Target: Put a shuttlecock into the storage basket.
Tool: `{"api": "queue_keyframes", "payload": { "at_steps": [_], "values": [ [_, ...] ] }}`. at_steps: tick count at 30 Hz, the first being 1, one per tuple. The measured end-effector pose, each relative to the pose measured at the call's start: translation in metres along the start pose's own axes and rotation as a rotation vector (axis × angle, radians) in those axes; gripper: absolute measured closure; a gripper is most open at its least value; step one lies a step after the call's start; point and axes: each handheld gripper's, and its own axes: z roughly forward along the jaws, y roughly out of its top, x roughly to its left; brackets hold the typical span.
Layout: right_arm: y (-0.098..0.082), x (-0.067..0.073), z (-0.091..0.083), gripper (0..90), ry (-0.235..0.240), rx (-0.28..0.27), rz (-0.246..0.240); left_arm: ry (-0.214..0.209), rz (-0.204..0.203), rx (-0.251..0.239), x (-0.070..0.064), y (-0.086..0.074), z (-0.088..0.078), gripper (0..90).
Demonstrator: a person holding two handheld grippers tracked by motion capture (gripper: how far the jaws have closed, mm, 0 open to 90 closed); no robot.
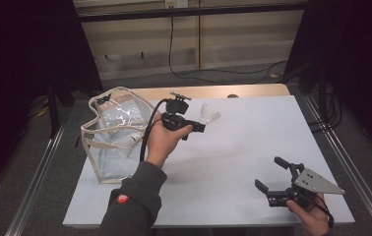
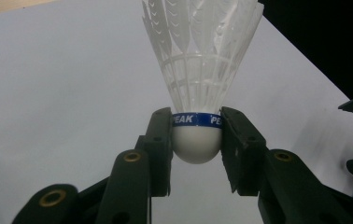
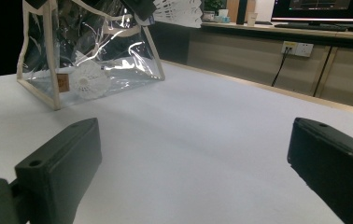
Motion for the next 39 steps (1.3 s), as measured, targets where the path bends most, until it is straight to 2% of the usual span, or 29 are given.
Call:
{"api": "queue_keyframes", "payload": {
  "at_steps": [24, 39],
  "values": [
    [0.000, 0.000, -0.001, 2.9, -0.002, 0.001, 0.004, 0.028, 0.013, -0.016, 0.001, 0.011, -0.024, 65.6],
    [0.000, 0.000, 0.000, 2.9, 0.002, -0.002, 0.003, 0.038, 0.004, -0.020, 0.003, 0.014, -0.032, 65.6]
  ]
}}
